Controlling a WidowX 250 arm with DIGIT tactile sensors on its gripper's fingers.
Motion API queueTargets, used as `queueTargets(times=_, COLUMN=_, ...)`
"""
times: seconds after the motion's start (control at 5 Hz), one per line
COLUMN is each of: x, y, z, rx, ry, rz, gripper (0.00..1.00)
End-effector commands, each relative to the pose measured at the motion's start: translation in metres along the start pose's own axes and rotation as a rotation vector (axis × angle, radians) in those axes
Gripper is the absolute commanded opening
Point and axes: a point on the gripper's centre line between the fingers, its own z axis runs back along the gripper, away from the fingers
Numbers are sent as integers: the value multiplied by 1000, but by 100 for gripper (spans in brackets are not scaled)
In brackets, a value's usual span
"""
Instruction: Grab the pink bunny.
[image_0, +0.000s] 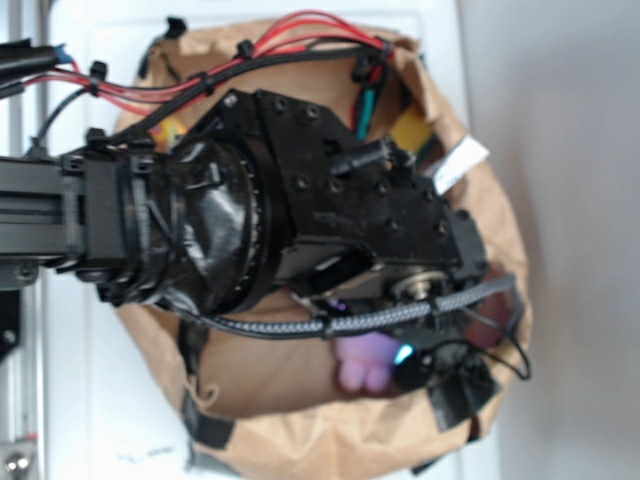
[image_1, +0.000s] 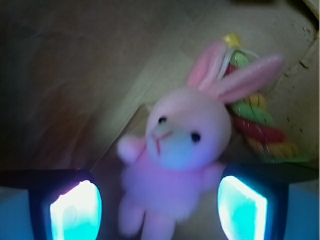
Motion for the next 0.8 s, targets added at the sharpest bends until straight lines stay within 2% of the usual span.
queueTargets(times=0.0, x=24, y=-10, z=-11, rx=60, ry=-118, rz=-48, gripper=100)
queueTargets(times=0.2, x=30, y=-5, z=-15, rx=112, ry=-139, rz=-64, gripper=100)
queueTargets(times=0.4, x=31, y=-3, z=-13, rx=116, ry=-147, rz=-73, gripper=0)
queueTargets(times=0.6, x=31, y=-2, z=-5, rx=124, ry=-148, rz=-129, gripper=0)
